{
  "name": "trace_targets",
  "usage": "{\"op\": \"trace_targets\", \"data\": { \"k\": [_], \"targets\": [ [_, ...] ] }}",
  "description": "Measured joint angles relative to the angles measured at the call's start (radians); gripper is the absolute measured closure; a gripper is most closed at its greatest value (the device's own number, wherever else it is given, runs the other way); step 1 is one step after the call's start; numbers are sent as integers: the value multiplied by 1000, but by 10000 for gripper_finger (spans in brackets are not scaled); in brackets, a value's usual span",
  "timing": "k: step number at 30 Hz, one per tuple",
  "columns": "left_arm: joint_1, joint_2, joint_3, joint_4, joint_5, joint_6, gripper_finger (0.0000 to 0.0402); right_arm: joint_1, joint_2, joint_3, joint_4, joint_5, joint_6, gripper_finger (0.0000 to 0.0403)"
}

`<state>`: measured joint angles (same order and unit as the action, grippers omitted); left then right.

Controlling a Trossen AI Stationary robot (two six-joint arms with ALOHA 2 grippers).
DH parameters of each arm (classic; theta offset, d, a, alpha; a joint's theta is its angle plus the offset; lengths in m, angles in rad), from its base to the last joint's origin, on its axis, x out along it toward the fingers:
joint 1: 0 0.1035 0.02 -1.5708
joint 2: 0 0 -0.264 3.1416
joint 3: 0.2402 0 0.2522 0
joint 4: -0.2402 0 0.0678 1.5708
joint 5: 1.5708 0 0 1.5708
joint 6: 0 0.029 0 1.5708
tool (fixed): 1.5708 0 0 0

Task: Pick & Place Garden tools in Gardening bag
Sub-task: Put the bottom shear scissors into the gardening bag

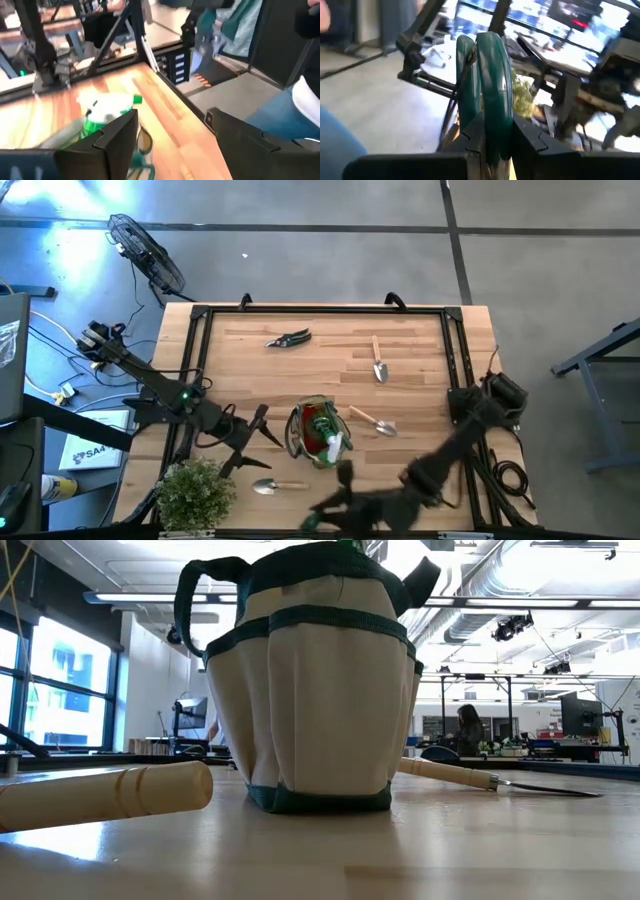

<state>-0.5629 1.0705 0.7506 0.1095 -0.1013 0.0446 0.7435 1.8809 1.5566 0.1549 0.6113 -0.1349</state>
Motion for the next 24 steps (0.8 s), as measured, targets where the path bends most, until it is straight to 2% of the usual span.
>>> {"op": "trace_targets", "data": {
  "k": [5,8,15,19,24],
  "targets": [
    [0,0,0,-46,3,-40,150,84,25,1,-14,324,147,358],
    [0,0,0,-65,3,-81,150,102,82,1,-4,445,229,358],
    [-45,0,0,-72,35,-160,149,55,208,-2,59,555,314,358],
    [-100,0,0,-91,14,-184,149,31,219,1,67,675,353,358],
    [-169,0,0,-109,-6,-190,149,-11,222,0,42,677,369,358]
  ]
}}
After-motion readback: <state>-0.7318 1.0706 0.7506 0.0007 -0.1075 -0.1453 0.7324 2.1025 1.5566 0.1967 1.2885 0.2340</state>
